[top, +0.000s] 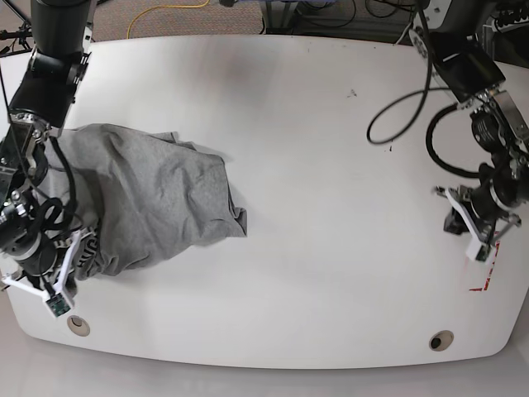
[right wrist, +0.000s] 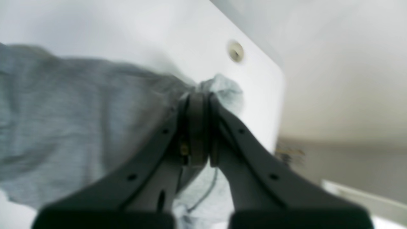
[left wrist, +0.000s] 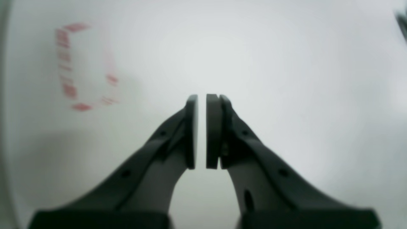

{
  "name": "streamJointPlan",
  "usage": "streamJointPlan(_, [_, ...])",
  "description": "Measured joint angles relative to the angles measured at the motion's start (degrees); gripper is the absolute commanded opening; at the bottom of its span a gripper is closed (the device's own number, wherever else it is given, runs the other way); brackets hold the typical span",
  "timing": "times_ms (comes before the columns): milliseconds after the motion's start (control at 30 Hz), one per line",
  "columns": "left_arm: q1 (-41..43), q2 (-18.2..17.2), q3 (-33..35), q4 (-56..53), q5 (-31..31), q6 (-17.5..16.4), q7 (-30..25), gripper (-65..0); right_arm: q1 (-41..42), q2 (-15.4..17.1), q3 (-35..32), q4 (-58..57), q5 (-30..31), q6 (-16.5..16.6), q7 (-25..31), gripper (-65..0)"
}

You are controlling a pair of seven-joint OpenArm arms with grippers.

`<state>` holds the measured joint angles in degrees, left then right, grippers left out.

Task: Fold the T-shirt properly
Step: 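Open the left gripper and release its shirt end, then move the left gripper toward the bunched shirt beside the right gripper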

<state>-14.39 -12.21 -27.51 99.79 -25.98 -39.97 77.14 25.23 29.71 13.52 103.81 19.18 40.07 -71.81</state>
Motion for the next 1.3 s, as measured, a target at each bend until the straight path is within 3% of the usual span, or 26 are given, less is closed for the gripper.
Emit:
streamJointPlan(133, [2.8, 0.6, -1.0, 0.1, 2.2, 0.0, 0.5, -50.7, -1.5, -1.6, 0.2, -0.3, 0.5, 0.2, 0.2, -65.0])
streamJointPlan(267, [3.4, 3.0, -0.6, 1.1, 0.9, 0.2, -3.7, -30.6, -0.7, -2.9, 1.2, -0.5, 0.3, 0.2, 0.0, -65.0])
streamJointPlan(400, [4.7, 6.0, 1.9, 1.1, 0.1, 1.4, -6.1, -18.0, 0.6, -5.4, 1.1, -0.5, -0.1, 0.0, -0.2, -65.0])
streamJointPlan(467, [5.7, 7.5, 2.5, 1.0, -0.9, 1.6, -6.3, -14.6, 0.7, -6.5, 0.9, -0.5, 0.7, 0.0, -0.2, -65.0])
streamJointPlan(633, [8.2, 8.9, 4.9, -0.1, 0.8, 2.5, -7.6, -10.4, -0.2, -8.5, 0.6, -0.5, 0.5, 0.0, -0.3, -64.7])
streamJointPlan(667, [8.6, 8.9, 7.2, -2.1, 2.3, 2.8, -12.3, -10.6, -0.3, -8.7, 0.5, -0.4, 0.4, 0.0, -0.3, -64.7])
streamJointPlan(700, [8.8, 9.0, 7.7, -2.8, 2.3, 2.9, -13.6, -10.7, -0.8, -9.2, 0.1, -0.1, -0.3, 0.0, -0.3, -64.7])
streamJointPlan(900, [8.7, 12.8, 13.7, -10.2, 0.1, 2.2, -16.7, -10.8, -3.2, -11.4, -0.6, 0.0, 0.7, 0.0, -0.3, -64.8])
streamJointPlan(1300, [4.4, 13.8, 20.9, -21.6, -1.4, 2.4, -25.0, -14.6, -4.3, -10.8, 3.0, 0.0, 0.2, 0.0, -0.3, -65.0])
